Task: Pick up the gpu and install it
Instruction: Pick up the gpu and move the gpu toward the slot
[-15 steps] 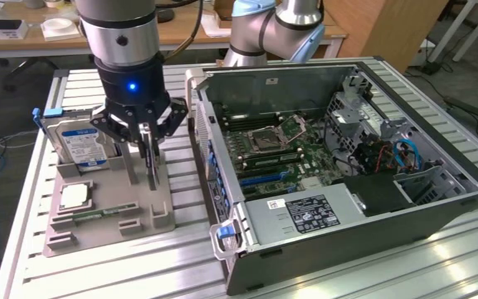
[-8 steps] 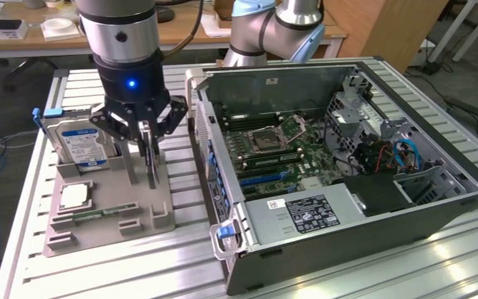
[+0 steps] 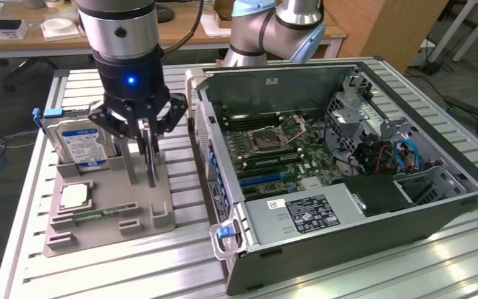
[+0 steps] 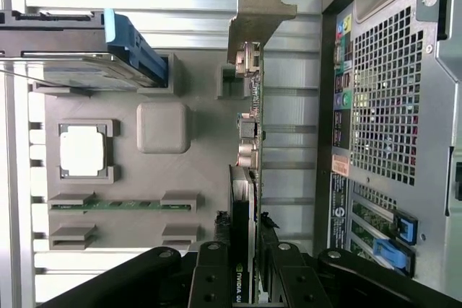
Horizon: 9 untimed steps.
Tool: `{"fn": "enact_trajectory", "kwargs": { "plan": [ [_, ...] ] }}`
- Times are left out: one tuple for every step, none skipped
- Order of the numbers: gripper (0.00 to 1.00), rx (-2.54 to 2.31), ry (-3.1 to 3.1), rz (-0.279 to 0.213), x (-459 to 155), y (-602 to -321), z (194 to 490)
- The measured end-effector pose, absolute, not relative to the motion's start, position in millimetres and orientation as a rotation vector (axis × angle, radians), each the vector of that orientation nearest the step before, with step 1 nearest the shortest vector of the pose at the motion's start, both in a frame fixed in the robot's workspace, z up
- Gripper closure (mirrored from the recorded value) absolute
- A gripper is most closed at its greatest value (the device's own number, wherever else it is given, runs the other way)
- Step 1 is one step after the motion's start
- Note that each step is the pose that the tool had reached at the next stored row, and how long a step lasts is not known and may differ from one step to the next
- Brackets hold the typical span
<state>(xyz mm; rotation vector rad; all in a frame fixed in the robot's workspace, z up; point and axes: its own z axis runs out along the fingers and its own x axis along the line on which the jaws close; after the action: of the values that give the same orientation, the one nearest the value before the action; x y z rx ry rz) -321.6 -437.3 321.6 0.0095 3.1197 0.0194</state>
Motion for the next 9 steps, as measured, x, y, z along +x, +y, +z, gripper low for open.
{"fn": "enact_trajectory", "kwargs": {
  "plan": [
    [0.74, 0.009, 3.12, 0.019, -321.6, -437.3, 322.2],
    [0.74, 0.009, 3.12, 0.019, -321.6, -437.3, 322.8],
    [0.74, 0.009, 3.12, 0.019, -321.6, -437.3, 323.4],
    [0.74, 0.009, 3.12, 0.019, -321.6, -437.3, 324.1],
    [0.74, 0.009, 3.12, 0.019, -321.6, -437.3, 324.8],
    [0.74, 0.01, 3.12, 0.019, -321.6, -437.3, 325.5],
    [0.74, 0.01, 3.12, 0.02, -321.6, -437.3, 326.2],
    [0.74, 0.009, 3.12, 0.019, -321.6, -437.3, 326.9],
    [0.74, 0.009, 3.12, 0.019, -321.6, -437.3, 327.7]
  ]
}}
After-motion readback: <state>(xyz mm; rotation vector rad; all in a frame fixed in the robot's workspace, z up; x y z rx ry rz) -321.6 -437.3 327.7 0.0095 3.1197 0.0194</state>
